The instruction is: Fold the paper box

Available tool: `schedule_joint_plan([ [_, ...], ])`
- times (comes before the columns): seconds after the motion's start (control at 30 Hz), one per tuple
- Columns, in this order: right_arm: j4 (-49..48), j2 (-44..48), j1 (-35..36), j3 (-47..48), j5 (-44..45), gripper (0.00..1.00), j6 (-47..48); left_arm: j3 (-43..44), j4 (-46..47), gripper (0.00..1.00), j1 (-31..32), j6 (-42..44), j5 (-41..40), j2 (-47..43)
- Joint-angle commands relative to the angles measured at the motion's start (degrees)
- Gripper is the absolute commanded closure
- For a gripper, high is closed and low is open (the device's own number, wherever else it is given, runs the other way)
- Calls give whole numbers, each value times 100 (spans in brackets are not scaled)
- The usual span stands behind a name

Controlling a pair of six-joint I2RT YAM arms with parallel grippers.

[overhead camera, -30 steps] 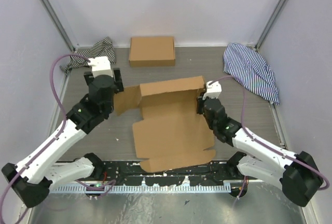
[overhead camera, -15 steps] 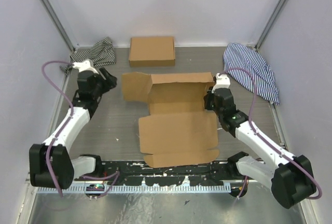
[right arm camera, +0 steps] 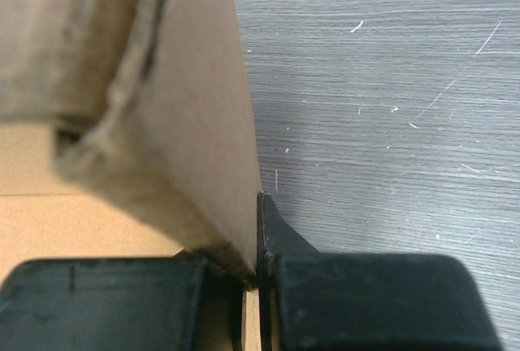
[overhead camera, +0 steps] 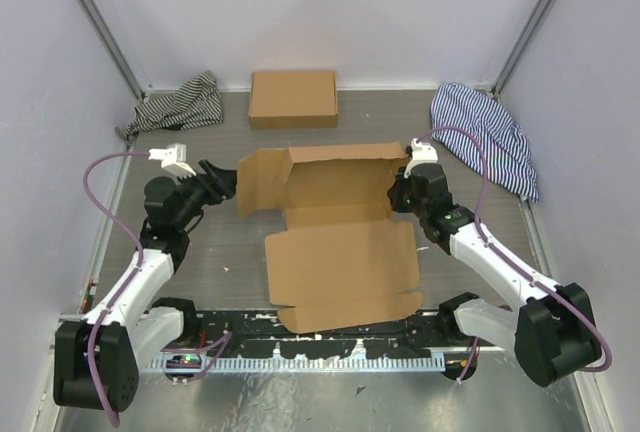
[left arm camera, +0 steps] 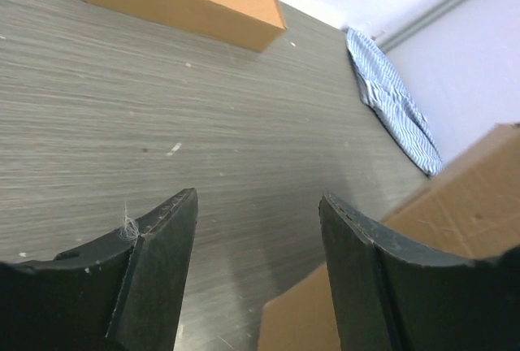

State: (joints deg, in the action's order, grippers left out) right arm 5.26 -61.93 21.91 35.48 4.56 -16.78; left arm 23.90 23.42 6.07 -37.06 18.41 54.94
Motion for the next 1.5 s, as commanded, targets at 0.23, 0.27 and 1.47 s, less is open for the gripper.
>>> schedule_joint_plan([
  [0.23,-377,-211,-26,379,-310,99,-183,-159,-540,33,505,-39,1023,-1253],
  [0.27,-387,-226,-29,385,-314,99,-198,-160,-688,33,550,-31,1016,-1396],
  [1.47,-403,-104,-27,294,-714,97,-129,729,-1287,38,2653,866,-609,-584],
])
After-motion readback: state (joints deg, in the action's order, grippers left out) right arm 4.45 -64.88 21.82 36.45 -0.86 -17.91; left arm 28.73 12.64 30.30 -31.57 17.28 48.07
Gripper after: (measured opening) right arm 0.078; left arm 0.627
